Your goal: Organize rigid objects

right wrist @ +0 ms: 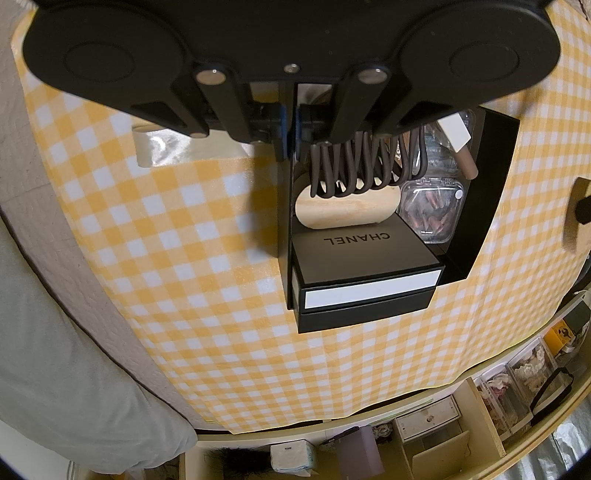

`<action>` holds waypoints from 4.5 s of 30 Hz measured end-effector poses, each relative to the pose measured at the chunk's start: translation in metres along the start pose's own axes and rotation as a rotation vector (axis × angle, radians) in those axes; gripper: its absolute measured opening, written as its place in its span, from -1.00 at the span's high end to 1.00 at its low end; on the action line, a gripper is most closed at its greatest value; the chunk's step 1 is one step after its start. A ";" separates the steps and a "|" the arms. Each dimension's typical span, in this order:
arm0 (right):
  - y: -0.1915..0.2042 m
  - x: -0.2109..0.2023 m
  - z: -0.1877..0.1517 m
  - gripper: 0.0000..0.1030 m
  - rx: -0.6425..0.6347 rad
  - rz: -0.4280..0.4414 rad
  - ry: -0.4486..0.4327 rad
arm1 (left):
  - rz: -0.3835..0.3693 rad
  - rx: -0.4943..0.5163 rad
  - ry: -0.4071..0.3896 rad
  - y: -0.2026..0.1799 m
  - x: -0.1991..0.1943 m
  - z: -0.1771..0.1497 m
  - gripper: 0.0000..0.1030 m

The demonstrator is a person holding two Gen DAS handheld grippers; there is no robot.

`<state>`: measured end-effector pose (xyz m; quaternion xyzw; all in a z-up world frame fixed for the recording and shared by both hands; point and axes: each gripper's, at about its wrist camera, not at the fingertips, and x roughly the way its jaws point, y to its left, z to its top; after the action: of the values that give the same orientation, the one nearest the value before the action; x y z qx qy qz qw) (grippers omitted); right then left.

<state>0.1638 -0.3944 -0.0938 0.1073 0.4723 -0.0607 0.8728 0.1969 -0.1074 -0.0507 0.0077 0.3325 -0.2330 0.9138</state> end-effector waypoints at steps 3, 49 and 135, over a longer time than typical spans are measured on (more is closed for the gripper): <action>0.000 0.000 0.000 0.91 -0.003 -0.002 0.000 | -0.024 0.061 0.033 -0.021 0.016 -0.003 -0.32; 0.001 0.001 0.000 0.91 -0.017 -0.004 -0.003 | -0.089 0.081 0.155 -0.063 -0.005 -0.010 -0.99; 0.083 -0.218 -0.165 -1.00 -0.032 -0.180 -0.520 | 0.105 0.064 -0.128 -0.039 -0.195 -0.083 -1.00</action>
<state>-0.0718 -0.2727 0.0120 0.0318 0.2411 -0.1559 0.9574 -0.0006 -0.0461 0.0096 0.0394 0.2648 -0.1953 0.9435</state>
